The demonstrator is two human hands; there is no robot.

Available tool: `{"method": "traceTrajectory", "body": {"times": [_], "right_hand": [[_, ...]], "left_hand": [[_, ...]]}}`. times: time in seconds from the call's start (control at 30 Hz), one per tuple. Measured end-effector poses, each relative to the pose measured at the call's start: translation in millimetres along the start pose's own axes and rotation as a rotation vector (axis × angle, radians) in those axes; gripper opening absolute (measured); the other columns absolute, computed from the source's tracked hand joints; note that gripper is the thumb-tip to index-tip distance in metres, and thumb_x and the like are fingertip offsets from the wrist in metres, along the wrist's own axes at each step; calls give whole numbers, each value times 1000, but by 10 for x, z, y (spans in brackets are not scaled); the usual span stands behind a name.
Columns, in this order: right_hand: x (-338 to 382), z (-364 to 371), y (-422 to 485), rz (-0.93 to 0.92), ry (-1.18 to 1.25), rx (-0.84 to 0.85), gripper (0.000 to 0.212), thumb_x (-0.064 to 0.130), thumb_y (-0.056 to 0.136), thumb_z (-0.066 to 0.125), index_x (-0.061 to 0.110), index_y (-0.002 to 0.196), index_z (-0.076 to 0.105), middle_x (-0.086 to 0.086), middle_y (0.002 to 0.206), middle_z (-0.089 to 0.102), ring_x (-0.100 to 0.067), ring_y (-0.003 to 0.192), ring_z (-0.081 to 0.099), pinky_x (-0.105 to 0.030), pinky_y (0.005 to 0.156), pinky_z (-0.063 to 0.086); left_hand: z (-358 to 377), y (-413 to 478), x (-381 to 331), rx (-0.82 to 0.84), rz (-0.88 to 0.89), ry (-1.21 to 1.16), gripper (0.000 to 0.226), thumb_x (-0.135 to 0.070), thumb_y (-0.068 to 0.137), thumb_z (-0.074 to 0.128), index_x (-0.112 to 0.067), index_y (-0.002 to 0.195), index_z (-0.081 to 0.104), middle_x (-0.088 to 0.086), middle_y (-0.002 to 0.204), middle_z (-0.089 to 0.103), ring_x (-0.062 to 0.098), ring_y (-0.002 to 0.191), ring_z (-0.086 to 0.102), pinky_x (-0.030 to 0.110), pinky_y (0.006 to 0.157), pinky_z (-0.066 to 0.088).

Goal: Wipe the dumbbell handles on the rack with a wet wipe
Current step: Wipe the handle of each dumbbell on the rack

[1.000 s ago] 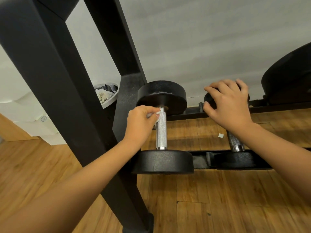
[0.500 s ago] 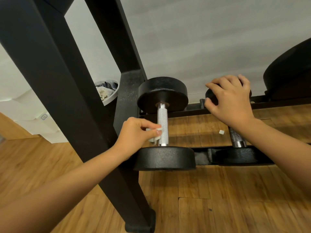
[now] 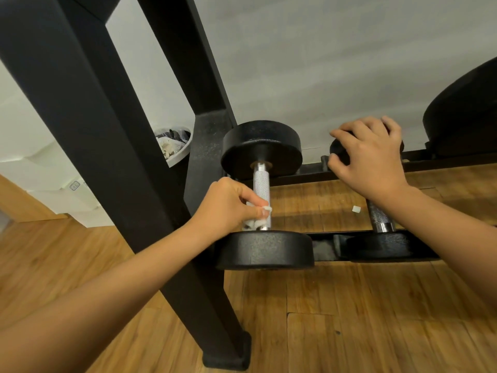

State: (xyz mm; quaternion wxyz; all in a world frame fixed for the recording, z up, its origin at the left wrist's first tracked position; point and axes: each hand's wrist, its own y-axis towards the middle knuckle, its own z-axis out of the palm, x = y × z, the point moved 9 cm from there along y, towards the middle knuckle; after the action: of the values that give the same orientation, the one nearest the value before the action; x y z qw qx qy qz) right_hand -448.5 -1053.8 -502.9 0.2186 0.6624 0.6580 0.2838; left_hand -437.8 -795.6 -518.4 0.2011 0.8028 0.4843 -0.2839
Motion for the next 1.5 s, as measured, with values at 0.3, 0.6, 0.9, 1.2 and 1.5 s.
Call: {"method": "traceTrajectory", "body": {"times": [0.3, 0.6, 0.9, 1.2, 1.5], "right_hand": [[6, -13, 10, 2, 9, -3, 43, 38, 91, 60, 18, 129, 64, -4, 125, 63, -28, 126, 49, -54, 114, 26], [-5, -15, 10, 7, 15, -1, 43, 37, 91, 60, 18, 129, 64, -4, 125, 63, -29, 125, 49, -54, 114, 25], [11, -9, 14, 10, 12, 21, 44, 38, 92, 58, 18, 130, 63, -4, 126, 63, -29, 126, 48, -54, 115, 24], [-5, -24, 3, 24, 10, 18, 43, 38, 92, 60, 18, 130, 64, -5, 126, 63, -30, 127, 48, -54, 115, 24], [-8, -9, -5, 11, 13, 13, 43, 39, 92, 59, 18, 130, 64, -3, 126, 63, -28, 126, 48, -54, 115, 24]], "left_hand": [[-224, 329, -282, -431, 186, -5, 15, -14, 89, 80, -20, 102, 82, -12, 94, 75, -1, 92, 69, 15, 87, 55], [-96, 112, -179, -327, 141, 51, 16, -17, 85, 83, -20, 101, 81, -15, 88, 73, -4, 84, 67, 8, 79, 49], [-145, 226, -238, -275, 131, 14, 17, -20, 84, 84, -30, 96, 78, -23, 88, 70, -8, 91, 66, 7, 83, 50], [-149, 174, -248, -273, 217, 99, 16, -15, 85, 83, -19, 100, 82, -20, 87, 70, -5, 86, 66, 7, 79, 48], [-16, 36, -177, -94, 184, 71, 16, -19, 84, 83, -21, 99, 82, -15, 92, 75, 0, 89, 70, 13, 80, 54]]}}
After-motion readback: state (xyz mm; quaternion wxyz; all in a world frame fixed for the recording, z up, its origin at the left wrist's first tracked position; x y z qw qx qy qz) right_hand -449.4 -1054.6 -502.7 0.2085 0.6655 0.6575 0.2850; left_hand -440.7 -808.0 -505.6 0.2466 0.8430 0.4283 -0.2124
